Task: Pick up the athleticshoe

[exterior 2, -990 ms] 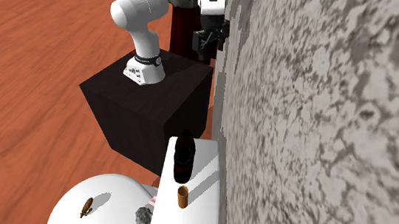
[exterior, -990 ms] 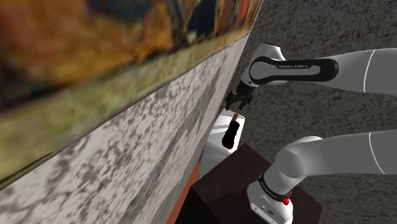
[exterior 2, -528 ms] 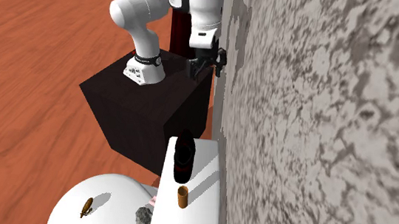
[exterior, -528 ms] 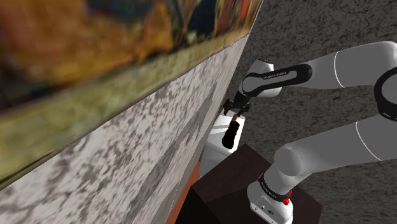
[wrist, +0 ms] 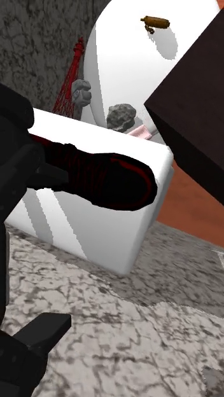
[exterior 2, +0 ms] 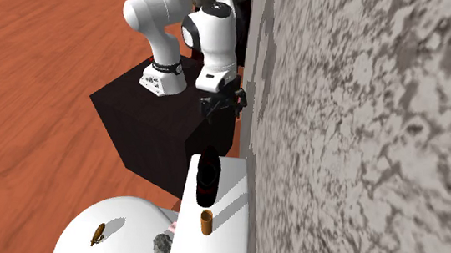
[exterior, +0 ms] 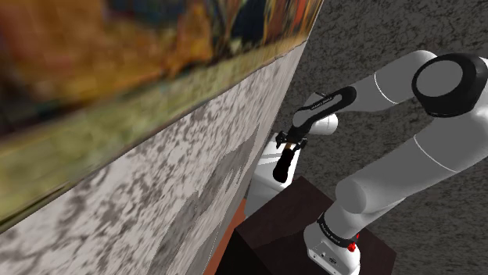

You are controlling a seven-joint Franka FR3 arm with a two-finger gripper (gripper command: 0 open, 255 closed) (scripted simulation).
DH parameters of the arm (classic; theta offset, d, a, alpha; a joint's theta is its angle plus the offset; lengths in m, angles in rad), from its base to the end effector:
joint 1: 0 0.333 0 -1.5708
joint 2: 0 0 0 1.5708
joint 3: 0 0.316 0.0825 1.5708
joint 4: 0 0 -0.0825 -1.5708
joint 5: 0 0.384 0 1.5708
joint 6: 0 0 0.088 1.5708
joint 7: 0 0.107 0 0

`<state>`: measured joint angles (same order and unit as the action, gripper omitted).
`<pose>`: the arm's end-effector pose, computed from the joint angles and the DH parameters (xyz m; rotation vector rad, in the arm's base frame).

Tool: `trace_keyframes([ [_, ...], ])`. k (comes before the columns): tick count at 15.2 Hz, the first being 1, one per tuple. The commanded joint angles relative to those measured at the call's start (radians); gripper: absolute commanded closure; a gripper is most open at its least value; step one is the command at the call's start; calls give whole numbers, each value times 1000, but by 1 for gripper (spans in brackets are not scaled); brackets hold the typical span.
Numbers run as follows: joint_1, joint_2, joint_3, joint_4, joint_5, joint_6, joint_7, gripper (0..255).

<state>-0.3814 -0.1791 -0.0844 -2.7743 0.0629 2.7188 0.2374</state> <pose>0.3528 -0.1784 0.2778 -2.8845 1.1497 -0.1970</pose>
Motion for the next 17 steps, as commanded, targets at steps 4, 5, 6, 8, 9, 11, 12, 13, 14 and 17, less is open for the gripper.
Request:
trace_keyframes([
  [4,-28,224,-42,45,113,200,-41,0],
  [5,-37,266,-39,56,159,234,-65,0],
  [6,-53,308,-29,70,212,266,-96,0],
  [8,-116,391,23,101,318,326,-159,0],
  [9,-144,417,45,111,344,345,-174,0],
  [11,-180,453,86,121,370,374,-198,0],
  [12,-197,472,105,126,380,388,-209,0],
  [13,-214,490,124,131,389,403,-218,0],
  [14,-231,509,142,137,396,417,-226,0],
  [17,-269,557,182,151,406,454,-242,0],
])
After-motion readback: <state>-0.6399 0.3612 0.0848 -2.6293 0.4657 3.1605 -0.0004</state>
